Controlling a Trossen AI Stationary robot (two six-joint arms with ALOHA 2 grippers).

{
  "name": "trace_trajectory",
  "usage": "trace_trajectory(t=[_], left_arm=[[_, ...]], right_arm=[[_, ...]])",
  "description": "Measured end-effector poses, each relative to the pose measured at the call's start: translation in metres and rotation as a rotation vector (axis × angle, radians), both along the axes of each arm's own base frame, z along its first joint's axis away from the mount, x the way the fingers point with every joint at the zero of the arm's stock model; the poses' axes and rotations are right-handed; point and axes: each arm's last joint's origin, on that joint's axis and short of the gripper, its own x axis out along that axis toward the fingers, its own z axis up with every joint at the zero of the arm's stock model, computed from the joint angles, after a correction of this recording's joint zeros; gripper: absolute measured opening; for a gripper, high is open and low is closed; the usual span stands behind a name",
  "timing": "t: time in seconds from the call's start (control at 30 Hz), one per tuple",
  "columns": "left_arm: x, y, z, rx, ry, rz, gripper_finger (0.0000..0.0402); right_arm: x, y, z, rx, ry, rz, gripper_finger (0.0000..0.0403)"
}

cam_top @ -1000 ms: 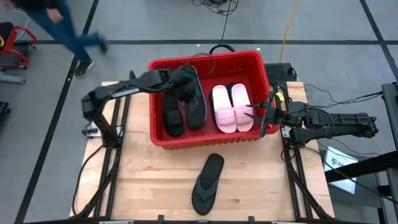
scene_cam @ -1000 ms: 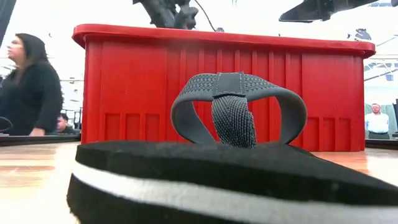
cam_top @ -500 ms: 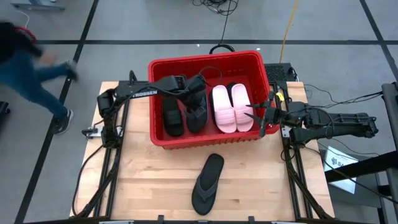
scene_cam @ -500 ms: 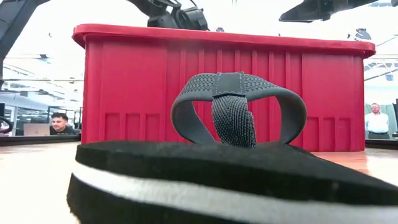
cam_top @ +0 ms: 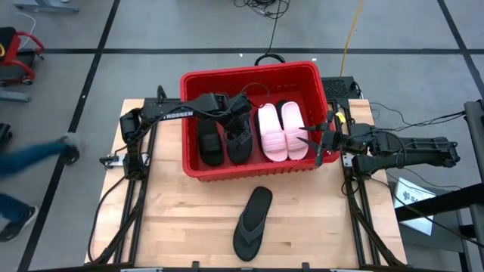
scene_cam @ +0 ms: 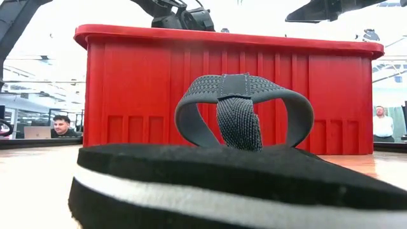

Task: Pick and place slides into bin
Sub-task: Put the black slipper into the red organizer bin

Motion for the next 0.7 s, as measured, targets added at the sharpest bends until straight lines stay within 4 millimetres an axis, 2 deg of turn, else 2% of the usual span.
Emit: trace_trajectory(t=[0.7], left_arm=[[-0.003,-0.002,-0.012,-0.012,0.035,-0.002,0.0005]], right_arm=[[0.000,0.000,0.000,0.000,0.000,0.000,0.0134]])
